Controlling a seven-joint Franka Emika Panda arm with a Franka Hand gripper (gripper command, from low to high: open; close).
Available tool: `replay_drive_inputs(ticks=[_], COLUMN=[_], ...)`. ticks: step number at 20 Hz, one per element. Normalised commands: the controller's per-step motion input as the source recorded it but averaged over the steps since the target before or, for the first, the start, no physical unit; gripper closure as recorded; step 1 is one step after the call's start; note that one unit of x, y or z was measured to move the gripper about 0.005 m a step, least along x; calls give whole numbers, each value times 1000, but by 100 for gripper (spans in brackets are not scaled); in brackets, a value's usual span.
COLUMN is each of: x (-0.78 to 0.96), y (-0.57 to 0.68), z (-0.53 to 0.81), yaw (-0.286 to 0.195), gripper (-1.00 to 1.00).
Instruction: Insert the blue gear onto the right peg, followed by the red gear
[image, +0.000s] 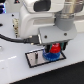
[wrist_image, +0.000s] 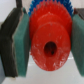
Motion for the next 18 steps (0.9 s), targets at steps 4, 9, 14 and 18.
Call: replay_drive_inputs(ticks=[4,9,14,18], x=[101,106,86,175], y=[-61,-57,-40,-30], z=[47,-9,93,-55], yaw=[0,0,0,0], gripper=[100,100,100,100])
